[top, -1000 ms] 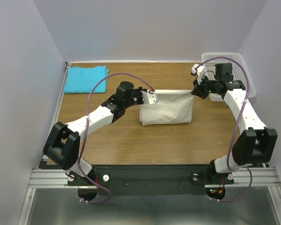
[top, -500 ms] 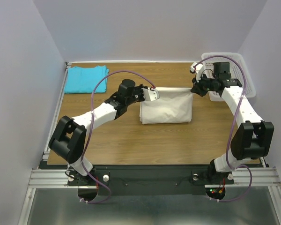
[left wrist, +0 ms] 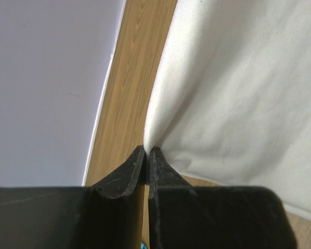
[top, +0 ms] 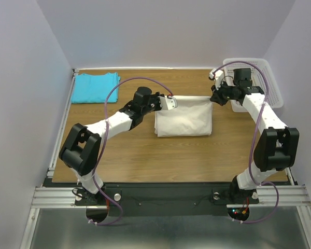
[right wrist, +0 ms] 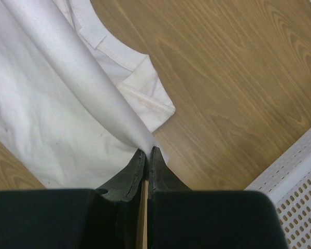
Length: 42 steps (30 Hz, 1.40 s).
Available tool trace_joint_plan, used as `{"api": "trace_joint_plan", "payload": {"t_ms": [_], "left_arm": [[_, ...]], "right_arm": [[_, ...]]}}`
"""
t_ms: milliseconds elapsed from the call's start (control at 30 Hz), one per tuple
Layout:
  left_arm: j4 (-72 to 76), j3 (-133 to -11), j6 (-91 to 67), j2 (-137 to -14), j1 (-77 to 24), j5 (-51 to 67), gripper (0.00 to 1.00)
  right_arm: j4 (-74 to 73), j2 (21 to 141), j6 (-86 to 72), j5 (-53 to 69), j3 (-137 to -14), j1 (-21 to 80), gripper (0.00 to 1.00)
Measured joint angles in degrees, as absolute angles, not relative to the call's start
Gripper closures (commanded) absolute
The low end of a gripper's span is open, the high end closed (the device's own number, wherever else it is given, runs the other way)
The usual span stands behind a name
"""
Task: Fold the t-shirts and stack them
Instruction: Fold the tshirt
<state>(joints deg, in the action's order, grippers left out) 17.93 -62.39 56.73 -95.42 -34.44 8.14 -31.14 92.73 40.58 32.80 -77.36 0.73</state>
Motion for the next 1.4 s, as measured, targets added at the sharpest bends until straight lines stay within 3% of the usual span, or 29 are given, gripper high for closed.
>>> {"api": "trace_joint_plan", "payload": {"t_ms": [667, 1400], "left_arm": [[20.38, -64.93, 56.49, -101.12, -33.52, 6.63, 1.0], [20.36, -67.99, 55.37, -105.36, -33.26, 5.93, 1.0]], "right_arm": [[-27.33, 98.87, 38.06, 32.12, -81.69, 0.73, 1.0], [-24.6, 103.85, 37.23, 30.92, -81.71, 0.73, 0.93]]}}
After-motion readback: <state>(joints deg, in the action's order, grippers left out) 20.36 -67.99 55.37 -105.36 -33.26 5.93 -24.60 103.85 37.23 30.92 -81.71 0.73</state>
